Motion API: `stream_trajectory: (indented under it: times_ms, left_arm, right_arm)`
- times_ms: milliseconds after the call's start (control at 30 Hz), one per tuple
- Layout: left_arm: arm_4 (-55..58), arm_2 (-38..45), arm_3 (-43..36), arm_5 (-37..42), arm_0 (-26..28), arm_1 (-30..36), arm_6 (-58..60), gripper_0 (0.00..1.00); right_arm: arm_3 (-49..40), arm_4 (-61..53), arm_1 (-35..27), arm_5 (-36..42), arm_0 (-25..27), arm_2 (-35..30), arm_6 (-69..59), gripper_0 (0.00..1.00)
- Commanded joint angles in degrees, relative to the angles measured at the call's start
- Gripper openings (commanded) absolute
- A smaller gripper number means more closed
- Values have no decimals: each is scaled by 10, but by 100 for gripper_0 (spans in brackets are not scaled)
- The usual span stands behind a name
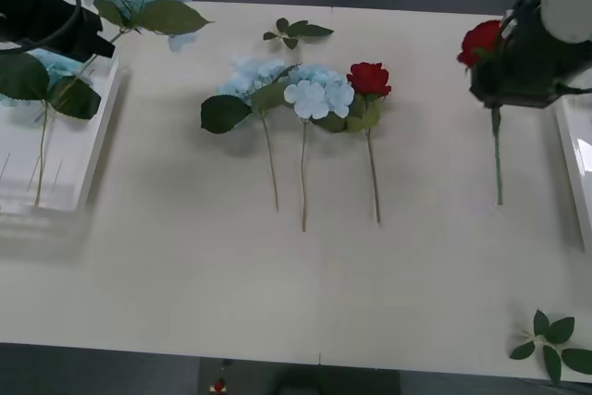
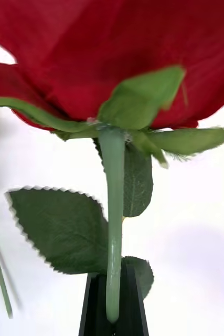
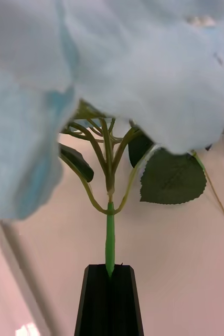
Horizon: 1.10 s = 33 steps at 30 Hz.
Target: Put the red flowers into the right box and the blue flowers into the left box
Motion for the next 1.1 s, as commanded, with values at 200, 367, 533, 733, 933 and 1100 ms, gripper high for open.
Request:
stream_trajectory:
  times_ms: [200, 367, 533, 733, 933, 1100]
  left_arm:
    - [-107, 141, -83, 143, -14, 11, -19, 0]
    - [-162, 212, -112, 225, -14, 11, -19, 0]
    - [-228, 262, -133, 281, -13, 11, -22, 0]
    - [-283, 272, -166, 260, 19, 35, -28, 0]
    - [-282, 247, -163, 130, 92, 60, -28, 0]
    - [-271, 246, -95, 58, 103, 61, -29, 0]
  right_arm:
    - [22, 8, -102, 69, -26, -100, 191, 0]
    - [143, 22, -116, 35, -26, -119, 308, 0]
    - [268, 60, -115, -33, -25, -123, 404, 0]
    - [397, 95, -101, -164, -25, -123, 494, 0]
    - [499, 118, -81, -292, -25, -123, 568, 0]
    - [519, 160, -77, -312, -25, -123, 586, 0]
